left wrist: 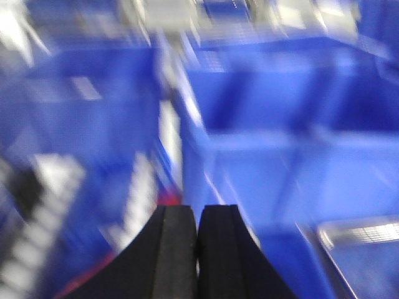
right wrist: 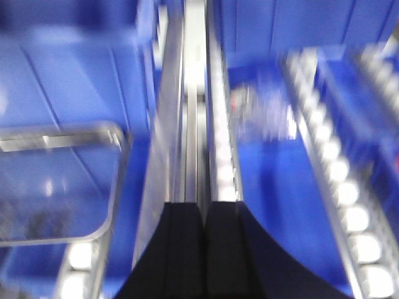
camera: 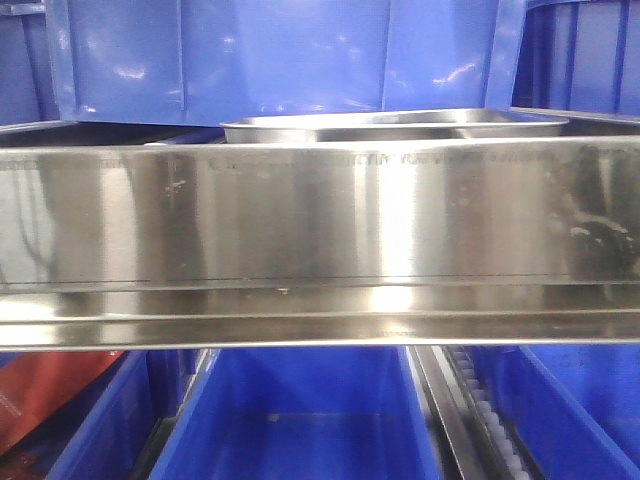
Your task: Stack silver trays without gaps
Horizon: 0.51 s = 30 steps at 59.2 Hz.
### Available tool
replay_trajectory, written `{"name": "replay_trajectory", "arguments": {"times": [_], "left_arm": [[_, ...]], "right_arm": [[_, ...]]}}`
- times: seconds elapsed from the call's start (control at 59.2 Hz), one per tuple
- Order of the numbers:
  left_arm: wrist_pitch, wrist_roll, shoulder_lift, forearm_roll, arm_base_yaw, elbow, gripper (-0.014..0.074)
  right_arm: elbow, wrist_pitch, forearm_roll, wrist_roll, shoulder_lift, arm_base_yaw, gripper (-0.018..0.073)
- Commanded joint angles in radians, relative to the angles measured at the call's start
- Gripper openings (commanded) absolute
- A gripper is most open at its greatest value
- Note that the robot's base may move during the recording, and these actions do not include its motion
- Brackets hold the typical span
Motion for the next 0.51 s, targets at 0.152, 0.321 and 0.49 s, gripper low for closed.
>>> {"name": "replay_trajectory", "arguments": {"times": [0.152, 0.321, 0.49], "left_arm": [[0.024, -0.011, 0.249, -0.067, -0.190, -0.003, -0.0006], [0.013, -0.115, 0.400, 0.033, -0.383, -0.055, -0.0006], [0.075, -0.277, 0.543, 0.231, -0.531, -0.167, -0.0006]], "right_arm": [[-0.011, 0.009, -0.004, -0.011, 0.200, 0.102, -0.0081], [-0.032, -0.053, -0.042, -0.011, 0.307, 0.237, -0.0081], [-0.055, -0.059, -0.096, 0.013, 0.413, 0.310, -0.0081]]}}
